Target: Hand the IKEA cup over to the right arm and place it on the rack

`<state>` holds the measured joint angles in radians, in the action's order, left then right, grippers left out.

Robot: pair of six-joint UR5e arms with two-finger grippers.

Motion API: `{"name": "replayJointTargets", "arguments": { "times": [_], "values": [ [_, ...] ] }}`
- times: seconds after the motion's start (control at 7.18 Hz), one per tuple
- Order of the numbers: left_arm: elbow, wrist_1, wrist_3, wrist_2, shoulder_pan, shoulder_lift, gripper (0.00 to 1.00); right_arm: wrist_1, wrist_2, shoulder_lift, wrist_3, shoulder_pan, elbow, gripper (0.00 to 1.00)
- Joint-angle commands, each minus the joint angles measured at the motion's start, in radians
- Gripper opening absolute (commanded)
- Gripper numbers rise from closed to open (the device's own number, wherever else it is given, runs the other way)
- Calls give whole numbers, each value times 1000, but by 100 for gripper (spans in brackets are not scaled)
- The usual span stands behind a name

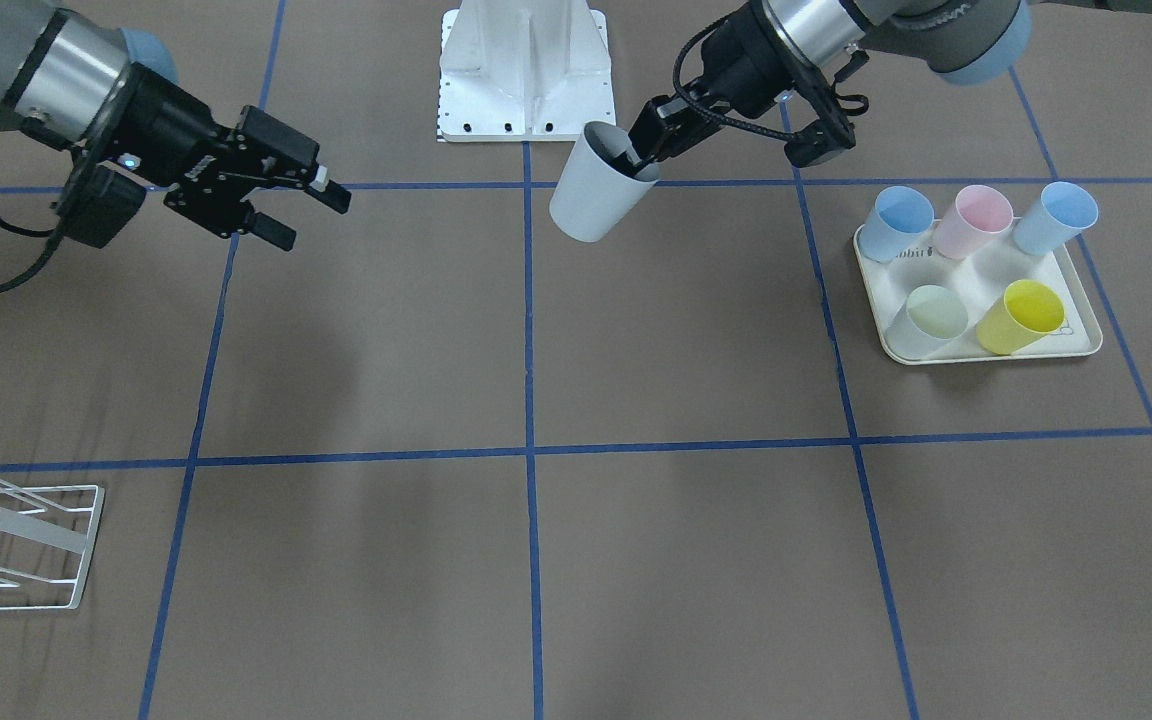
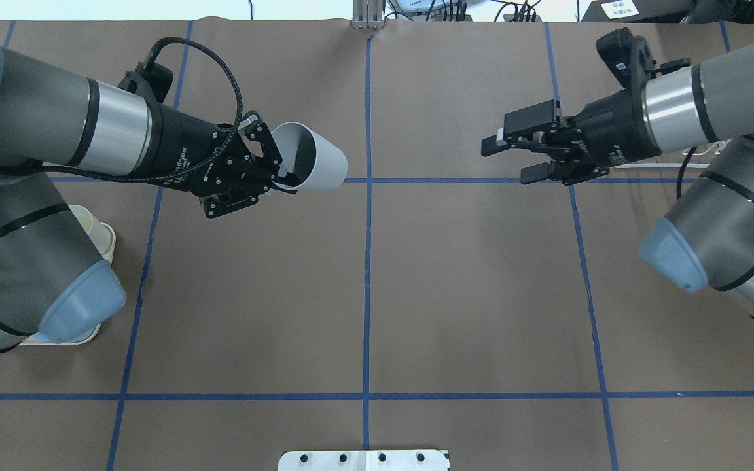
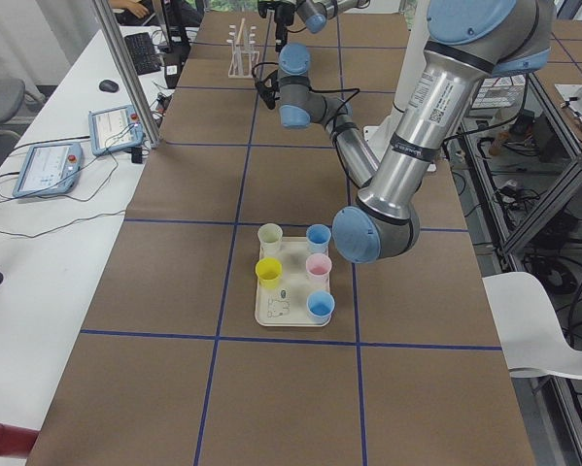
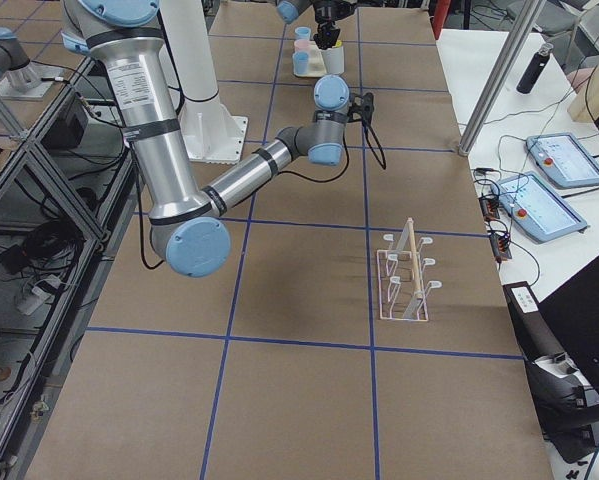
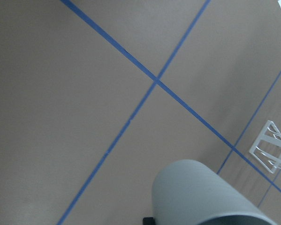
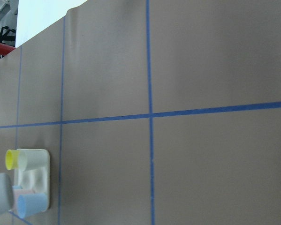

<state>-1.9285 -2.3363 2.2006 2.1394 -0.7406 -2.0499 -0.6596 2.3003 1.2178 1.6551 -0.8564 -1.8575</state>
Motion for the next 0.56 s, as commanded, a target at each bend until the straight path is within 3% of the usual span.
{"name": "replayJointTargets", "arguments": {
  "times": [0.0,0.14,0.42],
  "values": [
    [116,-370,180,-97,21,-4,0,165,-166,-46,293,126,11,98],
    [152,-496,229,-140,21,-1,0,276,-271,-46,437,172,12,96],
    [177,-569,254,-184,21,2,0,452,-452,-46,677,236,14,96]
  ]
}}
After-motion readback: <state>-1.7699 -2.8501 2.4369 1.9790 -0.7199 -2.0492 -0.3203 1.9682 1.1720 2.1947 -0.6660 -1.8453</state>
